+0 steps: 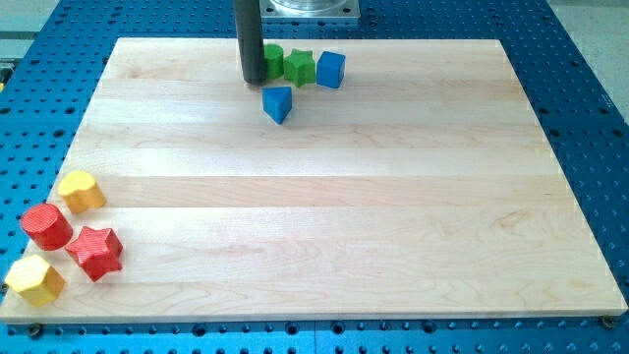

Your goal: Separate the triangle from the other blocks

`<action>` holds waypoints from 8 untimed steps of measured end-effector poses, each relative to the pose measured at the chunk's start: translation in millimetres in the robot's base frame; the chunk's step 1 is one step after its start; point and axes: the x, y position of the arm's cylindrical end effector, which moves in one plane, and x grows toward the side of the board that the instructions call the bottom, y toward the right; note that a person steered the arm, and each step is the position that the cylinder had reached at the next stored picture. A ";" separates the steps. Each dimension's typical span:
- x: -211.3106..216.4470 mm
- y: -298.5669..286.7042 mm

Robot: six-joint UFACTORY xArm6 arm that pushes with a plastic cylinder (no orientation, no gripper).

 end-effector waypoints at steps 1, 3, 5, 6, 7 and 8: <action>-0.1 0.0; 31.7 -1.2; 62.8 26.9; 94.2 32.6; 96.4 49.7; 91.4 49.7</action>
